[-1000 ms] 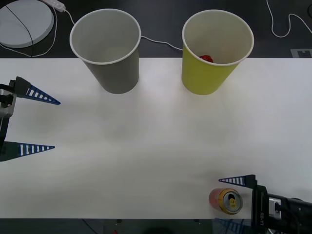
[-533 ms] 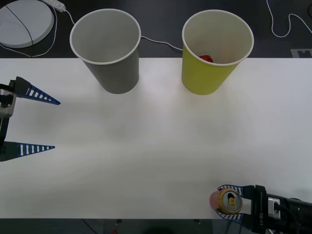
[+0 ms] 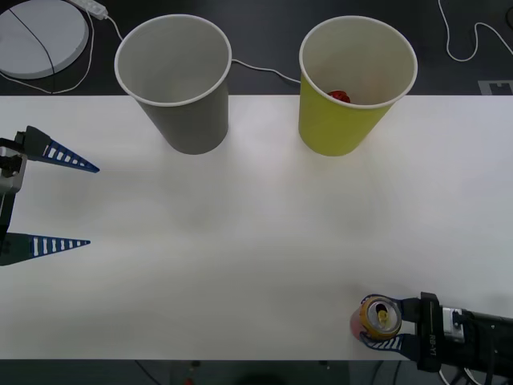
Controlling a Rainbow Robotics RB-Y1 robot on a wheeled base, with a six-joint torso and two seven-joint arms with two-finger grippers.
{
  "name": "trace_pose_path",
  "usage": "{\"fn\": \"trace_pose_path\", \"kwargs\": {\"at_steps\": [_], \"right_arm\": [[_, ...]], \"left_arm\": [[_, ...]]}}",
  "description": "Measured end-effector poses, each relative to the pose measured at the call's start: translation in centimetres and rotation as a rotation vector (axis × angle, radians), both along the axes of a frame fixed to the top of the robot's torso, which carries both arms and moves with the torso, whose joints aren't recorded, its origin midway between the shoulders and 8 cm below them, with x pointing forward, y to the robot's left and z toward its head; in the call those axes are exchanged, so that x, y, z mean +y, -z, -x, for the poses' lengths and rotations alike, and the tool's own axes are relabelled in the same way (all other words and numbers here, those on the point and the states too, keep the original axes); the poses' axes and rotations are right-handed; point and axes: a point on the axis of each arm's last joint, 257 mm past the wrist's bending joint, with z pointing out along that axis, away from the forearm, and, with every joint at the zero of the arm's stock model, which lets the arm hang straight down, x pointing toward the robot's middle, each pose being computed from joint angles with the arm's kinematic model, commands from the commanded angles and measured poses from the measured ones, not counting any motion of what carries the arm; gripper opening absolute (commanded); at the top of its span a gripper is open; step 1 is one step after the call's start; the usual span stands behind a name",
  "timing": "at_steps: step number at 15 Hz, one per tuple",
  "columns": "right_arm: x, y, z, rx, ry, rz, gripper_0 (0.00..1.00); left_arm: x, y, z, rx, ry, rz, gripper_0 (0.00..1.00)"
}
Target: Put the can into the green bin and the plastic bottle into the gray bin
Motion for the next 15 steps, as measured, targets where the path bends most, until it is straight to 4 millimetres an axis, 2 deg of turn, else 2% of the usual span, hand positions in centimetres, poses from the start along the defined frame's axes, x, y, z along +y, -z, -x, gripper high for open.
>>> {"fn": "trace_pose_path", "kwargs": {"at_steps": [6,9,15], "right_arm": [[-2.6,-4.1,-3.2,0.066,-0.029,0.122,0.00],[-4.5,-6.3,-5.4,0.109,0.011,0.204,0.00],[-7.1,-10.9,-7.9,0.172,0.098,0.340,0.00]], "left_arm": [[0.0,0.0,0.0,0.000,0.000,0.000,1.00],[0.0,0.0,0.0,0.000,0.000,0.000,1.00],[0.0,0.0,0.0,0.000,0.000,0.000,1.00]]}}
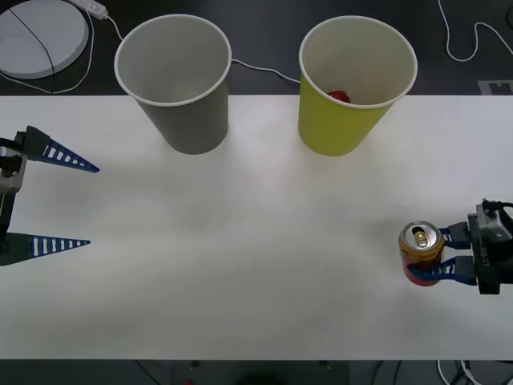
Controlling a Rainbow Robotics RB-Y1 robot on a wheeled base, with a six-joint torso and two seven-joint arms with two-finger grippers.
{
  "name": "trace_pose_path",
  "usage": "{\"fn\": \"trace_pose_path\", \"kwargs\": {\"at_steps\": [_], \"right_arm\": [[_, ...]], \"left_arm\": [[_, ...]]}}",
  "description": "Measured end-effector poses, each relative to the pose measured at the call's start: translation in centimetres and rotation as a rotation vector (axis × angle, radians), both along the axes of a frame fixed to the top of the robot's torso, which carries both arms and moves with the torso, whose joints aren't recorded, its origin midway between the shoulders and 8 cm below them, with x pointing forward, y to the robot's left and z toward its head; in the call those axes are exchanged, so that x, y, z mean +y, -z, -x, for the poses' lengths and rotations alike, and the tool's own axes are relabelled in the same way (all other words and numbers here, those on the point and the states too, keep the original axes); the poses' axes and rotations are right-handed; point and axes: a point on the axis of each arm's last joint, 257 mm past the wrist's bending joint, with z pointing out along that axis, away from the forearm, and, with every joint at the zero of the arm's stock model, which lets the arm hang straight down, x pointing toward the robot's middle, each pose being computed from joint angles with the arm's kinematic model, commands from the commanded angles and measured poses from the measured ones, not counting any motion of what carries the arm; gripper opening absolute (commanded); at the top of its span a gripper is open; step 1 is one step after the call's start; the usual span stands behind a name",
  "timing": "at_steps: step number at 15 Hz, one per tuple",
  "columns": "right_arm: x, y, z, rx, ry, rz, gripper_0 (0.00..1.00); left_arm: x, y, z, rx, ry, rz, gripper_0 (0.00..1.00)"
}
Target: Put the can into the green bin and the plastic bottle into the gray bin
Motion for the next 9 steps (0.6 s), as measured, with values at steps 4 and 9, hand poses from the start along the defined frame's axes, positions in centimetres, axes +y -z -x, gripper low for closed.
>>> {"fn": "trace_pose_path", "kwargs": {"at_steps": [4,9], "right_arm": [[-1.5,-3.3,-0.8,0.039,0.074,0.077,0.00],[-1.9,-7.4,-0.9,0.127,0.171,0.106,0.00]], "left_arm": [[0.0,0.0,0.0,0.000,0.000,0.000,1.00],[0.0,0.0,0.0,0.000,0.000,0.000,1.00]]}}
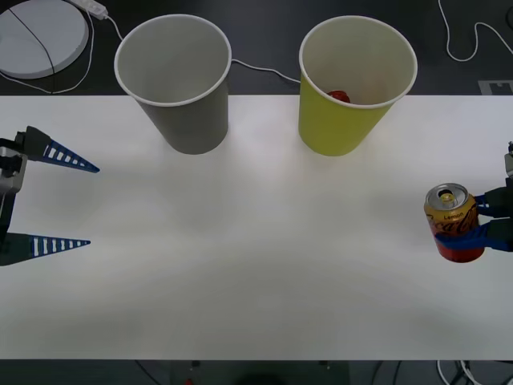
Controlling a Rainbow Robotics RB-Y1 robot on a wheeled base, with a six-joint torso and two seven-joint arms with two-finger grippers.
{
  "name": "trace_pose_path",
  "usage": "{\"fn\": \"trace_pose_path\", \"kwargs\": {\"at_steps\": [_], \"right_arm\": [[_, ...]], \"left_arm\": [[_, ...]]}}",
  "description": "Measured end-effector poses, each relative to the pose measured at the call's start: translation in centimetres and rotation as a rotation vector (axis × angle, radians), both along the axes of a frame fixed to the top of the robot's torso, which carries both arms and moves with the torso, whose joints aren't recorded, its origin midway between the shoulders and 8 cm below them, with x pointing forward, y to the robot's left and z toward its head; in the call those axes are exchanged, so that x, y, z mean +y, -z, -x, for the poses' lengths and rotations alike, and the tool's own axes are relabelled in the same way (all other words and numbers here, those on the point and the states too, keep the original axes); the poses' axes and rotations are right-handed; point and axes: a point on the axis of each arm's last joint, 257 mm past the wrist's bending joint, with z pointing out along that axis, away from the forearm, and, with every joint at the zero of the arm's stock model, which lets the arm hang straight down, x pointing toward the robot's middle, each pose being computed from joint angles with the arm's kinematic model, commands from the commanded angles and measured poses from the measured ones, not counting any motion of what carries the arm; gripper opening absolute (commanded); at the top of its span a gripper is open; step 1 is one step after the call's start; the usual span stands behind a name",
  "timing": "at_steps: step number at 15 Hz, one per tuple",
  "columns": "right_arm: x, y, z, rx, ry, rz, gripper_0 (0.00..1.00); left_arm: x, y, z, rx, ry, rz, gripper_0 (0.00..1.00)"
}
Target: Put the can into the green bin and the plastic bottle into the gray bin
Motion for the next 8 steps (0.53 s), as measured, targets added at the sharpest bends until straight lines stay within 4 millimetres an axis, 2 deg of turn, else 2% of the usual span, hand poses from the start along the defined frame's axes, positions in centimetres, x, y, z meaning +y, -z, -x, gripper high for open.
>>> {"fn": "trace_pose_path", "kwargs": {"at_steps": [5,8], "right_arm": [[-1.7,-3.9,-0.5,0.052,0.114,0.111,0.00],[-2.2,-7.3,-1.6,0.070,0.173,0.151,0.00]], "left_arm": [[0.0,0.0,0.0,0.000,0.000,0.000,1.00],[0.0,0.0,0.0,0.000,0.000,0.000,1.00]]}}
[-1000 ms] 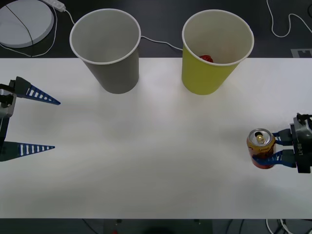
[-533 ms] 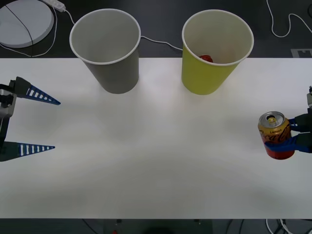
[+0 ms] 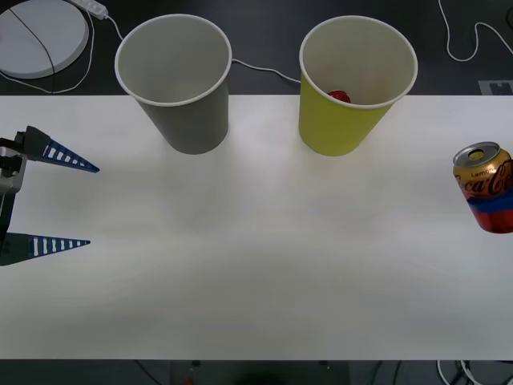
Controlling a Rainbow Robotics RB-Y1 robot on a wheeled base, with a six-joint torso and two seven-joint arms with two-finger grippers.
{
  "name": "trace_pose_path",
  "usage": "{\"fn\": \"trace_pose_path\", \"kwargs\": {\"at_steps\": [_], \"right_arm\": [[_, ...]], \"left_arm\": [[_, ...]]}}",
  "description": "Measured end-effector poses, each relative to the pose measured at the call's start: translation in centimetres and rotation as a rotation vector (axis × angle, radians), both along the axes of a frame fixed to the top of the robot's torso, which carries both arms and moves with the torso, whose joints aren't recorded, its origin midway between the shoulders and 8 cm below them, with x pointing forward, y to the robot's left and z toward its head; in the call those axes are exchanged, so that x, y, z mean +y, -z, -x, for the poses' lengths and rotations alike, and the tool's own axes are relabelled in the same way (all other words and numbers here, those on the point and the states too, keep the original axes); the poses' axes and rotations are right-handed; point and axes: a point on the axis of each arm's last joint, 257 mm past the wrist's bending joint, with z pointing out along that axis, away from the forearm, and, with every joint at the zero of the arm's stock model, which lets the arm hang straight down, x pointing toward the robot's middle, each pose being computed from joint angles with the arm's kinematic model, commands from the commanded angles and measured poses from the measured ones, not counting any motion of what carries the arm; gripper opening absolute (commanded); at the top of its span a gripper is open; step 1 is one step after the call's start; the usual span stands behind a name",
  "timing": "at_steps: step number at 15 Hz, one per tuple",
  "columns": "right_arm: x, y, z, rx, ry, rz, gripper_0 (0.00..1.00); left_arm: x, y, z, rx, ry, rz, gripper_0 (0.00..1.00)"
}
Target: Put the can into the green bin and the plastic bottle into the gray bin
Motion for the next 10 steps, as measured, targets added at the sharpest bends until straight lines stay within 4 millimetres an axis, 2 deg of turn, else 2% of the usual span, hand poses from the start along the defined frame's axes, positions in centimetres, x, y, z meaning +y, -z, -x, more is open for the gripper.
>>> {"fn": "trace_pose_path", "kwargs": {"at_steps": [5,10], "right_arm": [[-0.6,-5.3,-3.1,-0.063,0.060,0.097,0.00],[1.0,-9.4,-6.6,-0.087,0.041,0.173,0.00]], "left_arm": [[0.0,0.0,0.0,0.000,0.000,0.000,1.00],[0.0,0.0,0.0,0.000,0.000,0.000,1.00]]}}
